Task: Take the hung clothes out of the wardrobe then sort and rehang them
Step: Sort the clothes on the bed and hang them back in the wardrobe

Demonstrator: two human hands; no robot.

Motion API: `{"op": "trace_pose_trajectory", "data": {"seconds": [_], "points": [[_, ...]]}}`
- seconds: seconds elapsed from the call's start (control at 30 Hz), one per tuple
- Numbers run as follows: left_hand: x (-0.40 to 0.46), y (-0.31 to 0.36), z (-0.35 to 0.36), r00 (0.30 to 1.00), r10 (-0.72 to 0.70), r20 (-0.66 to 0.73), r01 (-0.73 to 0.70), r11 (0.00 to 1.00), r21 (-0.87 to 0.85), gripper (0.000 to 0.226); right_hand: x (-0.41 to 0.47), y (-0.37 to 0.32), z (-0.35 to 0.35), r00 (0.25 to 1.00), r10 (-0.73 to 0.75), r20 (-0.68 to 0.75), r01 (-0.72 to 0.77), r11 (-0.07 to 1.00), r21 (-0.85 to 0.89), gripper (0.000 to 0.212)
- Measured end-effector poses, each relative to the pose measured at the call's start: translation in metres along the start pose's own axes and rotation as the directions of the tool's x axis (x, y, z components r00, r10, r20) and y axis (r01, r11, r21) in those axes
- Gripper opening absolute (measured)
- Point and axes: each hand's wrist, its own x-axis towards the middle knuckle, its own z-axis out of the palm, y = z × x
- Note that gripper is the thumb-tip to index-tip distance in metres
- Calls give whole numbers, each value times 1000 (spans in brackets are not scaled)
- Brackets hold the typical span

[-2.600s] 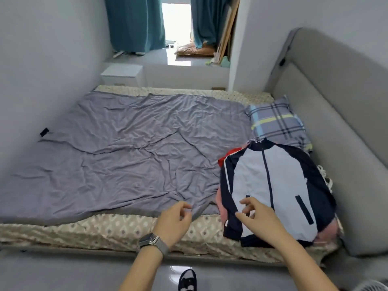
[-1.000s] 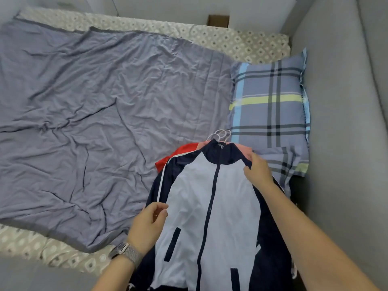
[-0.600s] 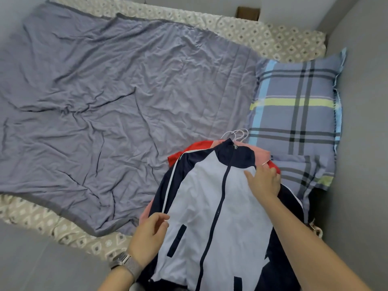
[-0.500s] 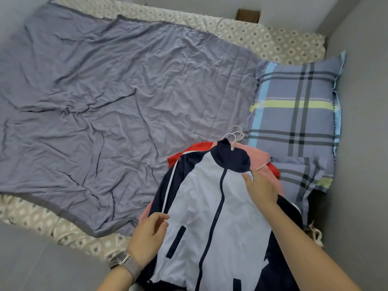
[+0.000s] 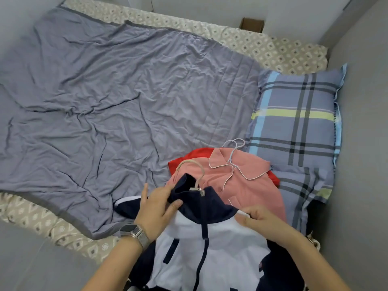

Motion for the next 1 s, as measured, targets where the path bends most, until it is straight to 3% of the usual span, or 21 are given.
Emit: {"op": "trace_pose_trajectory", "data": {"seconds": [0.03,0.13,0.2,0.23,0.3,0.37,0.47,0.53,0.67,0.8,0.87,1.0], "points": [[2,0,-3,999,16,44,-16,1000,-11,46,-1,-3,-3,1000,28,-12,-27,1000,10,47],[5,-3,-4,995,-17,103,8,996,85,68,15,-5,-23,984,71,-162,-81,995,-56,46],[4,-2,0,993,2,122,-13,996,91,76,40,2,-49,930,13,-367,-130,946,-297,13],[3,0,3,990,16,143,-27,997,76,76,54,7,-64,894,32,-447,-238,878,-415,17],[1,2,6,983,20,180,-33,997,70,72,82,20,-90,827,143,-544,-452,745,-491,59],[0,1,10,980,4,200,-15,998,56,65,103,29,-101,807,214,-551,-528,680,-508,70],[-3,0,11,979,-2,203,-4,1000,26,59,122,42,-88,827,313,-467,-561,516,-647,71],[-4,0,10,983,6,185,-13,999,35,59,128,47,-77,799,290,-527,-601,434,-671,71],[-3,3,3,990,0,138,-4,1000,25,61,134,38,-67,758,257,-600,-644,445,-623,40],[-3,3,-1,993,2,121,1,1000,-29,55,134,37,-58,775,256,-578,-632,288,-719,44],[-4,3,-4,993,13,118,-9,999,-39,52,137,38,-61,765,287,-576,-643,291,-709,43],[-13,0,-7,993,0,119,8,998,-70,50,144,37,-67,662,328,-674,-749,328,-575,50]]}}
